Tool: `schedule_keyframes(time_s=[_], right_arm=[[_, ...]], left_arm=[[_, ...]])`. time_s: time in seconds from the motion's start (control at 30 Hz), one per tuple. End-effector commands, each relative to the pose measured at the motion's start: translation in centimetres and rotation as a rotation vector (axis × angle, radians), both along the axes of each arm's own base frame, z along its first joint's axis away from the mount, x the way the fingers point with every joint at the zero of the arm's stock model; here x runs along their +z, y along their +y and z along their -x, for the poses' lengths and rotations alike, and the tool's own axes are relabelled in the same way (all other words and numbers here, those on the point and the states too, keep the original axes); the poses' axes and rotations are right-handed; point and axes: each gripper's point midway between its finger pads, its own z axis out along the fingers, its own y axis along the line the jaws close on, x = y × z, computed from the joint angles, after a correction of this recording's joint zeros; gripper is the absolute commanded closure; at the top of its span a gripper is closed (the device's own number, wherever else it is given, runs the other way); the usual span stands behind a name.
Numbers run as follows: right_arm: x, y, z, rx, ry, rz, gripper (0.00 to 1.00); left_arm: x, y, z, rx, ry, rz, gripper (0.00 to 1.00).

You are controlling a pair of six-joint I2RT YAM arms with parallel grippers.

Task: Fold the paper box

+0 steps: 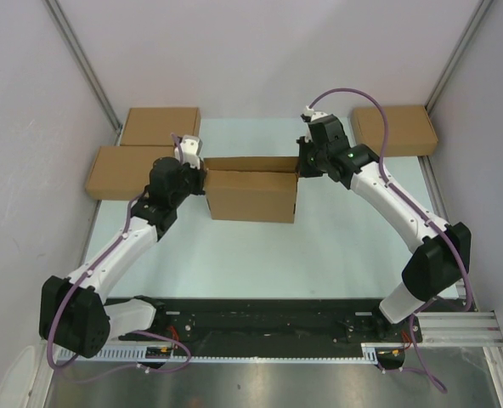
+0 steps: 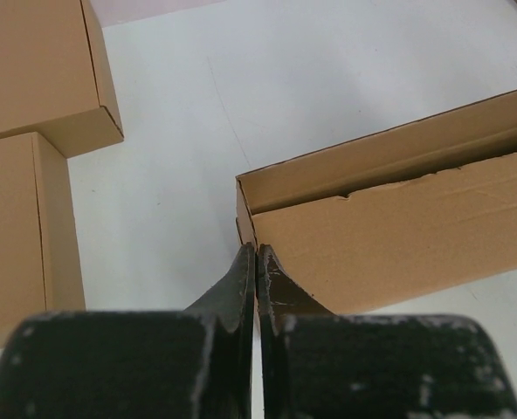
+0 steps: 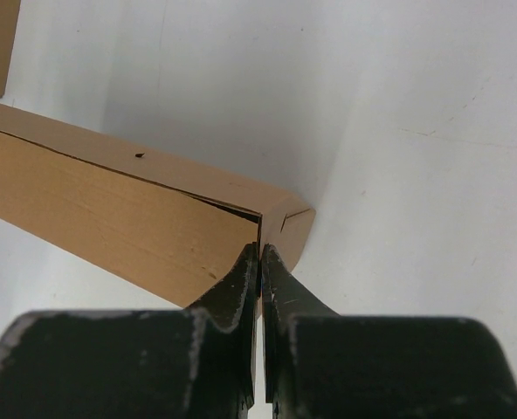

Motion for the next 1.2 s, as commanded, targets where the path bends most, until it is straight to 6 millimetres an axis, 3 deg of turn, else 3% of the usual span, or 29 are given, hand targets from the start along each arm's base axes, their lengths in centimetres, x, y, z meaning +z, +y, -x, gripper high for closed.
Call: schedule_keyframes(time_s=[0.0, 0.3, 0.57, 1.17], right_arm=[[3.8, 5.1, 0.9, 0.144, -0.027, -0.204, 1.0], [2.2, 5.3, 1.2, 0.14, 0.017, -0.202, 1.0], [3.5, 5.6, 1.0, 0.139, 0.016, -0.23, 1.0], [3.6, 5.4, 1.0, 0.143, 0.052, -0.266, 1.0]], left_arm=[[-0.3, -4.3, 1.1, -0.161, 0.032, 0.02, 1.0], [0.0, -4.8, 1.0, -0.166, 0.027, 0.014, 1.0], [-0.3, -5.0, 1.1, -0.167, 0.031, 0.008, 1.0], [-0.8, -5.3, 1.2, -0.167, 0.04, -0.002, 1.0]])
